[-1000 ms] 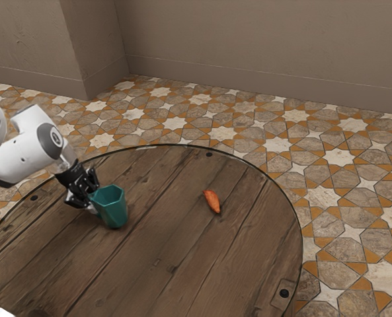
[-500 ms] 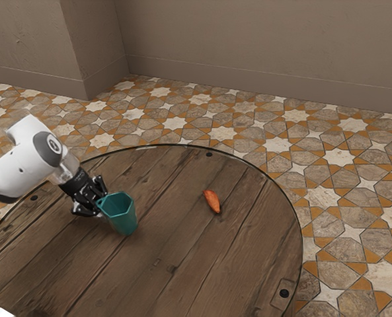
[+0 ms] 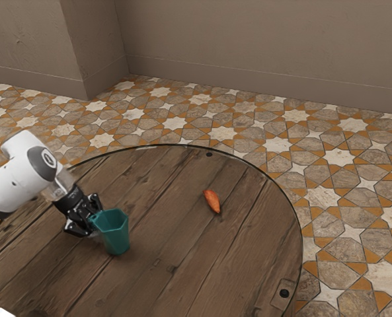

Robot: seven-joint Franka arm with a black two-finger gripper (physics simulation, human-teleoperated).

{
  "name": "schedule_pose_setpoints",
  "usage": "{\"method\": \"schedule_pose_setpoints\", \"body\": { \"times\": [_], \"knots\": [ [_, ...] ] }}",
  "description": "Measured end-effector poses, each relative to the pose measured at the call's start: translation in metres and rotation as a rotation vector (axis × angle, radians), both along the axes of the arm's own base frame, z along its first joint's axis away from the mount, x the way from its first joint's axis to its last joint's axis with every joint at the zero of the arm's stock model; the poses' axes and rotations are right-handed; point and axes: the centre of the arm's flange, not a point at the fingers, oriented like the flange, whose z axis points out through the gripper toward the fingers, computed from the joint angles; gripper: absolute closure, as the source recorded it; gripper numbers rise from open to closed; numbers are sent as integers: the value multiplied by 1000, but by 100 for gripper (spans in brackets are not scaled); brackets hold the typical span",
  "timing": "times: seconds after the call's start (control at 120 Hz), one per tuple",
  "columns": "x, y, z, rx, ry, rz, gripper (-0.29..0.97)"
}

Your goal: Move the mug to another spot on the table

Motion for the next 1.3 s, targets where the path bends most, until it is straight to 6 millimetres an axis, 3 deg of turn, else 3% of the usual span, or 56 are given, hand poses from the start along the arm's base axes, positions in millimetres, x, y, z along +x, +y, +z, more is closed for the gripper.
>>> {"method": "schedule_pose_setpoints", "body": {
  "times": [0.142, 0.275, 0.525, 0.733, 0.833, 0.908, 1.017, 1.075, 1.108, 1.15, 1.217, 1.3],
  "knots": [
    [0, 1, 0, 4, -11, -8, 30],
    [2, 1, 14, 4, -48, -17, 16],
    [-18, -5, 58, -25, -150, -34, 5],
    [-29, 11, 105, -26, -231, -62, 2],
    [-14, 13, 152, 52, -269, -191, 1],
    [18, 4, 212, 196, -274, -385, 1],
    [61, -81, 315, 433, -289, -732, 0],
    [65, -122, 386, 568, -344, -862, 0],
    [62, -135, 415, 635, -357, -915, 0],
    [65, -138, 423, 687, -329, -964, 0],
    [80, -133, 411, 736, -259, -1021, 0],
    [84, -127, 405, 769, -208, -1071, 0]
  ]
}}
